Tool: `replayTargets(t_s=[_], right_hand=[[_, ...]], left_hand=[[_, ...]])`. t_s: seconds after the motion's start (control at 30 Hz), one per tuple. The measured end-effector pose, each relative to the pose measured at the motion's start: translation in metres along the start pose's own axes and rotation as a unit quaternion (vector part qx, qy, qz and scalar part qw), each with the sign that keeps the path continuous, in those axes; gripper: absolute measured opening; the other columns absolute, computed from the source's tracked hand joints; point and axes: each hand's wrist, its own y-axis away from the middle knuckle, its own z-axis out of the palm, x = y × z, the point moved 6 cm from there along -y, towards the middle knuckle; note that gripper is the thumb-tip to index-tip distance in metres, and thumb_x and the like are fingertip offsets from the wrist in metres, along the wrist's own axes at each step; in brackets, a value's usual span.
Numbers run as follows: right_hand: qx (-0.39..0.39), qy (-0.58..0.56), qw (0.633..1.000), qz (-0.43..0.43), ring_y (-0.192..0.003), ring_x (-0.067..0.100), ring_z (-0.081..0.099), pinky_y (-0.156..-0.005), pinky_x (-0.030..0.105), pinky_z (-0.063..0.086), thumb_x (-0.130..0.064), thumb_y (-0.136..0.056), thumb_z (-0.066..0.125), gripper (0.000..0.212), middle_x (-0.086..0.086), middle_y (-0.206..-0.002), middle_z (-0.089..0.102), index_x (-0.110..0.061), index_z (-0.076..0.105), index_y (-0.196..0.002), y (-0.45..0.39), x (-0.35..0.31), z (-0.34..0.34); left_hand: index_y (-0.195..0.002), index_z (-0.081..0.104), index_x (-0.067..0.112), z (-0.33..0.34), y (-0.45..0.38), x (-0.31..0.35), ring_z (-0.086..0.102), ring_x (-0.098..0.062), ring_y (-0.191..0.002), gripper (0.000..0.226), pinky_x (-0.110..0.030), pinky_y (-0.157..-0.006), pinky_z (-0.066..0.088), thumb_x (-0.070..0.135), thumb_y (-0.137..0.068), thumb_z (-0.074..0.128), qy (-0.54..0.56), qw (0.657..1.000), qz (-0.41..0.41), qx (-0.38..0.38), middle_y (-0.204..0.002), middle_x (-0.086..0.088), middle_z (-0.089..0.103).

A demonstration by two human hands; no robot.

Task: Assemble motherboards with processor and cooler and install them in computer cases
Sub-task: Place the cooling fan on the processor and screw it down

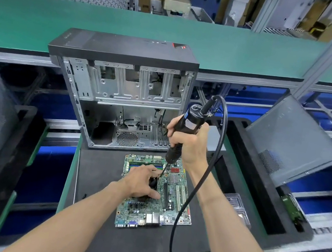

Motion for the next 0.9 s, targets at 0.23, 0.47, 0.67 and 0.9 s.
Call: replayTargets(t_s=[0.23,0.47,0.67,0.9], right_hand=[[0.015,0.016,1.0,-0.002,-0.052,0.023,0.043,-0.047,0.024,0.036,0.008,-0.05,0.053,0.024,0.016,-0.059,0.054,-0.005,0.065,-0.066,-0.002,0.009,-0.002],[0.018,0.023,1.0,0.001,-0.052,0.023,0.044,-0.048,0.024,0.037,0.007,-0.053,0.055,0.024,0.01,-0.058,0.056,-0.009,0.067,-0.066,-0.002,0.01,-0.003],[0.011,0.009,1.0,0.004,-0.046,0.019,0.042,-0.048,0.023,0.037,0.007,-0.055,0.055,0.024,0.011,-0.056,0.054,-0.01,0.067,-0.066,-0.006,0.009,-0.001],[-0.049,0.045,0.998,0.013,-0.055,0.024,0.044,-0.05,0.026,0.036,0.007,-0.048,0.052,0.024,0.013,-0.058,0.055,0.0,0.064,-0.068,-0.007,0.012,0.01]], left_hand=[[-0.147,0.048,0.025,-0.002,-0.002,-0.004,0.047,-0.018,-0.136,0.096,-0.038,-0.117,0.032,0.051,-0.065,0.089,0.072,0.997,-0.024,-0.015,-0.149,0.008,0.05],[-0.147,0.049,0.025,0.001,-0.003,-0.008,0.048,-0.016,-0.134,0.096,-0.028,-0.108,0.033,0.053,-0.064,0.089,0.07,0.997,-0.027,-0.02,-0.151,0.011,0.046],[-0.143,0.052,0.025,0.002,-0.004,-0.013,0.051,-0.014,-0.131,0.095,-0.031,-0.11,0.035,0.057,-0.061,0.089,0.074,0.997,-0.033,-0.008,-0.148,0.011,0.05],[-0.141,0.055,0.029,0.002,-0.005,-0.011,0.049,-0.016,-0.133,0.09,-0.044,-0.115,0.033,0.06,-0.062,0.087,0.068,0.997,-0.025,-0.021,-0.144,0.015,0.051]])
